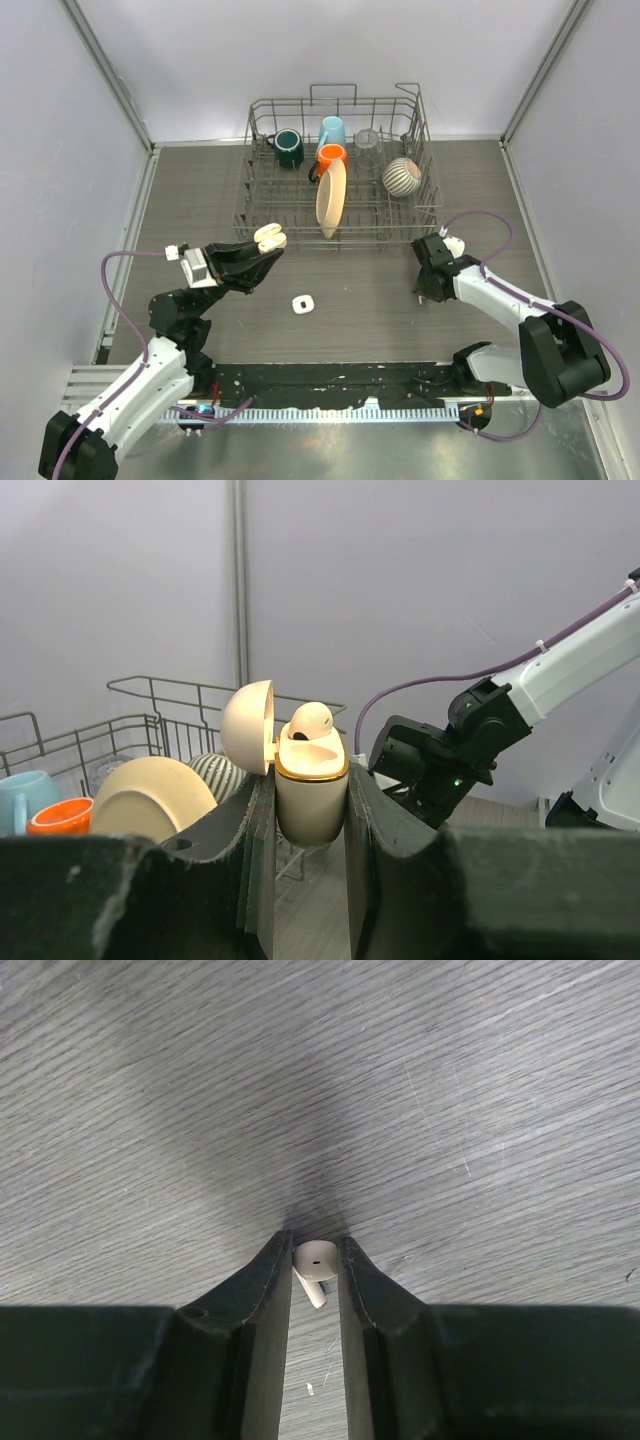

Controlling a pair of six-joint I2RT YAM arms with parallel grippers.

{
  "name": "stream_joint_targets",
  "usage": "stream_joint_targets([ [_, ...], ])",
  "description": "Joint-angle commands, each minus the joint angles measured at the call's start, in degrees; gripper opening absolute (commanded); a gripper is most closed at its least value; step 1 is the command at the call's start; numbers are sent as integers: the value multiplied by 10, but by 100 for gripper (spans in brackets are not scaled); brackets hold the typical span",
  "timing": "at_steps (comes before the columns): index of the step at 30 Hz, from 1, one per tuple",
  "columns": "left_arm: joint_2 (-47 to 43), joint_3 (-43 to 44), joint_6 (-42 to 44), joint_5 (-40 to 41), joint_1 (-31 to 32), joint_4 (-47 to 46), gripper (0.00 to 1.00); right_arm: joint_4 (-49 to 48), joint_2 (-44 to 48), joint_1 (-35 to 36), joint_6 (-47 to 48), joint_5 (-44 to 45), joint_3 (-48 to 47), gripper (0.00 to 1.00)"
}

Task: Insert the wireless bluetooth earbuds into the charging case
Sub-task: Pick up the earbud from the center of the board.

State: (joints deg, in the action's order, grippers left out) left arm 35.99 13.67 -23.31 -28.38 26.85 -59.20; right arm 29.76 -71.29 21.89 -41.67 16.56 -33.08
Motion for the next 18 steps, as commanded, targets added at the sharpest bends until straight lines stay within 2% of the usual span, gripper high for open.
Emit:
stream_joint_targets([
  [1, -5, 2, 12, 14, -2, -12, 0, -9, 13, -2, 1, -1, -1, 17],
  [6, -2, 1, 12, 17, -1, -10, 0, -18, 60, -1, -2, -30, 2, 4],
  [10, 0, 1, 12, 24, -2, -9, 0, -29, 128, 17, -7, -42, -13, 1],
  [14, 2, 0, 12, 32, -1, -9, 0, -46, 189, 69, -8, -8, -54, 1],
  [18, 5, -2, 11, 42, -2, -11, 0, -65, 217, 179, 1, 78, -110, 1],
])
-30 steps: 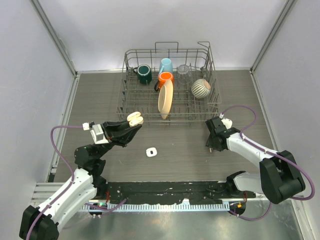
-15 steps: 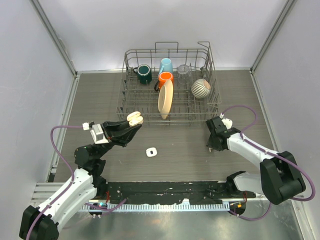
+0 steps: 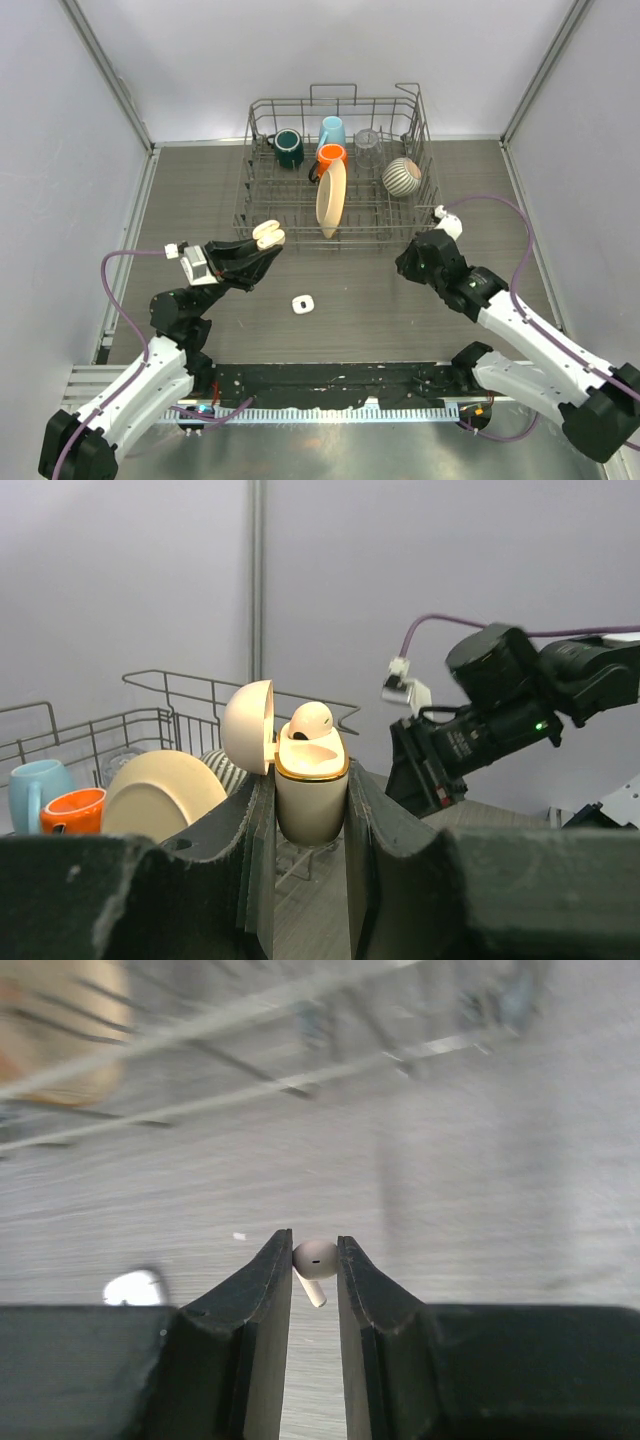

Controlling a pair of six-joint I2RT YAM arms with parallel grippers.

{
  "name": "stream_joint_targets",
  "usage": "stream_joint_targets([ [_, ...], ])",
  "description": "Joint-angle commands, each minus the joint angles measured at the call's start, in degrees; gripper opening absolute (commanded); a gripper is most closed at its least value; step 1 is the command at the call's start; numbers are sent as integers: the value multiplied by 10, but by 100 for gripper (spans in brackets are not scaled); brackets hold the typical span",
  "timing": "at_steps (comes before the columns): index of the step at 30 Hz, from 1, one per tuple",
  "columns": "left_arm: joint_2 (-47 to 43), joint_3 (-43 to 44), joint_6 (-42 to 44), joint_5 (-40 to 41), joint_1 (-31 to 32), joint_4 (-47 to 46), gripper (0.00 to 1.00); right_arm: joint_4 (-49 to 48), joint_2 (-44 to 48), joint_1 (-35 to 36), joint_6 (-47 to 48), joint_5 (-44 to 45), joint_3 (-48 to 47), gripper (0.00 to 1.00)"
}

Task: Insert the wireless bluetooth earbuds into the charging case
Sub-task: Pick up the earbud from the center of the board, then place the earbud in the charging case.

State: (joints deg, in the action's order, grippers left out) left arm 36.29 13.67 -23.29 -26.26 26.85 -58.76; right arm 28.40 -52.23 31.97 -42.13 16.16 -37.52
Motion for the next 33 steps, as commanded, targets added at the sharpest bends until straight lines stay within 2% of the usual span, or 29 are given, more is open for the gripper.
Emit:
stream_joint_targets([
  [1, 3, -2, 10, 22, -1, -16, 0, -58, 32, 96, 8, 101, -86, 1],
  [3, 3, -2, 9, 23, -2, -16, 0, -91, 34, 148, 23, 148, -107, 1],
  [8, 4, -3, 5, 29, -1, -18, 0, -202, 34, 216, 67, 213, -131, 1],
  [18, 7, -4, 3, 27, -2, -19, 0, -421, 18, 329, 172, 271, -129, 1],
  [25, 14, -10, 3, 24, -2, -35, 0, -555, -7, 387, 215, 270, -123, 1],
  [33, 33, -8, -6, 7, -1, -51, 0, -593, -52, 409, 228, 237, -149, 1],
])
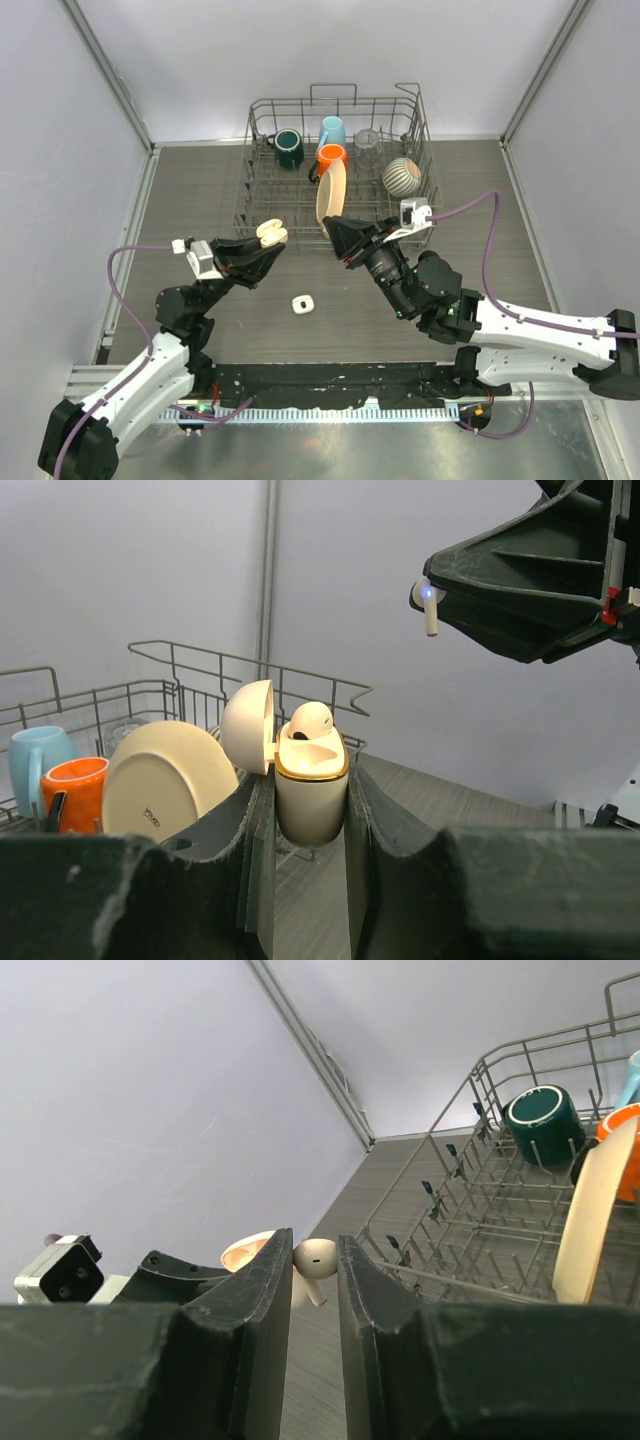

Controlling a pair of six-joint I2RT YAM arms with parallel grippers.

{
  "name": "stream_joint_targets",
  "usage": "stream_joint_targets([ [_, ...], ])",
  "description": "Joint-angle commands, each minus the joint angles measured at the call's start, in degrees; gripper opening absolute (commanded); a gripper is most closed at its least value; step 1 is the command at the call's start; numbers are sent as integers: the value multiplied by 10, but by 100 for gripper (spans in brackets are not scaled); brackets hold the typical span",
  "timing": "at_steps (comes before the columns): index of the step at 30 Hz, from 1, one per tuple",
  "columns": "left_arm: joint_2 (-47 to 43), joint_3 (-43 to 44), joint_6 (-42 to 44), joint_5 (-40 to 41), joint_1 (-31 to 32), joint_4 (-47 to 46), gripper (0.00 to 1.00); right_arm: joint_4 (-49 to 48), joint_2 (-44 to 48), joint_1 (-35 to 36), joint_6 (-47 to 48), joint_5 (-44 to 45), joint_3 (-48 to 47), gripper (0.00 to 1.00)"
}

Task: Insert the wireless bluetooth earbuds into the charging case
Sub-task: Place the earbud in the charging case.

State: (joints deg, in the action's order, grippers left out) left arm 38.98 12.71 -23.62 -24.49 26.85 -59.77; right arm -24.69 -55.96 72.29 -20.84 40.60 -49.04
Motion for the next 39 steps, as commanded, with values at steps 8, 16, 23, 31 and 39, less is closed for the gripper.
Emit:
stream_joint_targets([
  [8, 22, 11, -12, -41, -2, -51, 0, -64, -73, 7, 5, -48, -70, 1],
  [16, 29, 14, -25, -45, -1, -65, 0, -77, -115, 8, 0, -69, -90, 1],
  [23, 42, 19, -35, -49, 0, -81, 0, -85, -145, 8, 4, -72, -97, 1],
  [31, 46, 21, -38, -50, 3, -89, 0, -71, -162, 10, 9, -84, -109, 1],
  [39, 47, 21, -37, -38, 4, -93, 0, -62, -177, 16, 4, -89, -112, 1],
])
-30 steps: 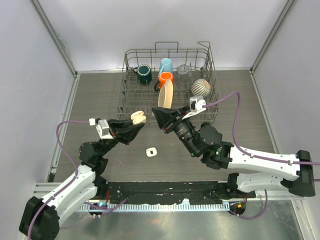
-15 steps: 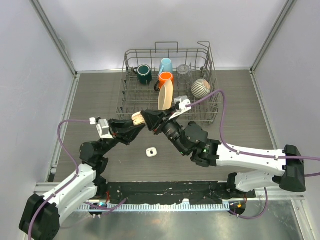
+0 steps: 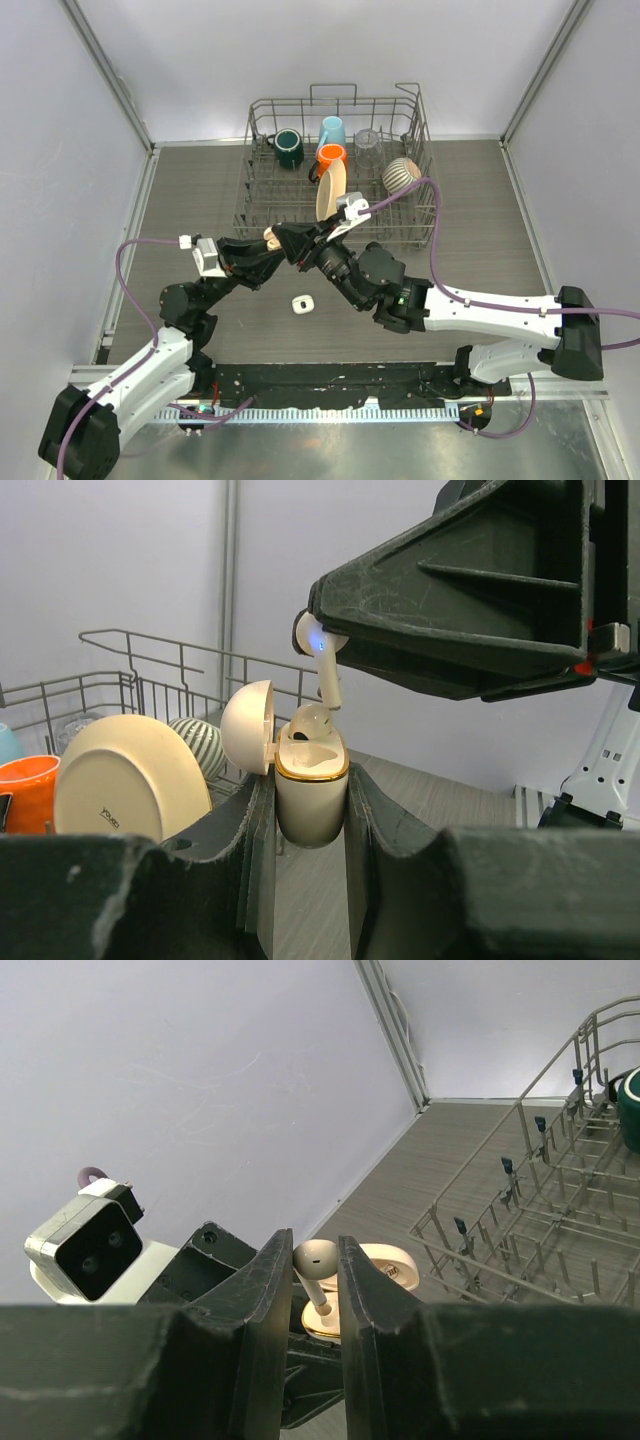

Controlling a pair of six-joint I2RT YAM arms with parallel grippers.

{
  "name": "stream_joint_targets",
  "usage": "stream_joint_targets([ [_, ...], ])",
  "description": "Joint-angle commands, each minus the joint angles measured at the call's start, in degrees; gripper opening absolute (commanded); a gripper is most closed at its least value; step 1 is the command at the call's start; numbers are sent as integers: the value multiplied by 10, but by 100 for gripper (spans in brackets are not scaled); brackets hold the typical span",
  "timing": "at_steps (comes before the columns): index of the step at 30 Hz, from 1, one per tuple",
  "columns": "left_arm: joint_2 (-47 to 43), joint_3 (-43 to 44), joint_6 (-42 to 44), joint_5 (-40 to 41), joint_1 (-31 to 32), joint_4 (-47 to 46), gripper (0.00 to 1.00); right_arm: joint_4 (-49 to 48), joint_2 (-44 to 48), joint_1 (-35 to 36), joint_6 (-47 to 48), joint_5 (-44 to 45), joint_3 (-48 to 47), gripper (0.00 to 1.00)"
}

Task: Insert the wireless bluetooth earbuds into the charging case
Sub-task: Place the earbud in the charging case.

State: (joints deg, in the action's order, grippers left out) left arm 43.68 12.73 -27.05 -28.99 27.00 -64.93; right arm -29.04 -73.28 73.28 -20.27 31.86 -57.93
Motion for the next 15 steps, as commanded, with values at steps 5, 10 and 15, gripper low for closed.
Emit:
stream_joint_targets([
  [5, 3, 20, -3, 7, 2, -43, 0, -15, -3, 6, -11, 0, -14, 1],
  [10, 3, 21, -4, 9, 2, -46, 0, -8, -7, 6, -11, 1, -15, 1],
  [15, 2, 22, -3, 7, 2, -46, 0, -4, -13, 6, -12, 3, -14, 1],
])
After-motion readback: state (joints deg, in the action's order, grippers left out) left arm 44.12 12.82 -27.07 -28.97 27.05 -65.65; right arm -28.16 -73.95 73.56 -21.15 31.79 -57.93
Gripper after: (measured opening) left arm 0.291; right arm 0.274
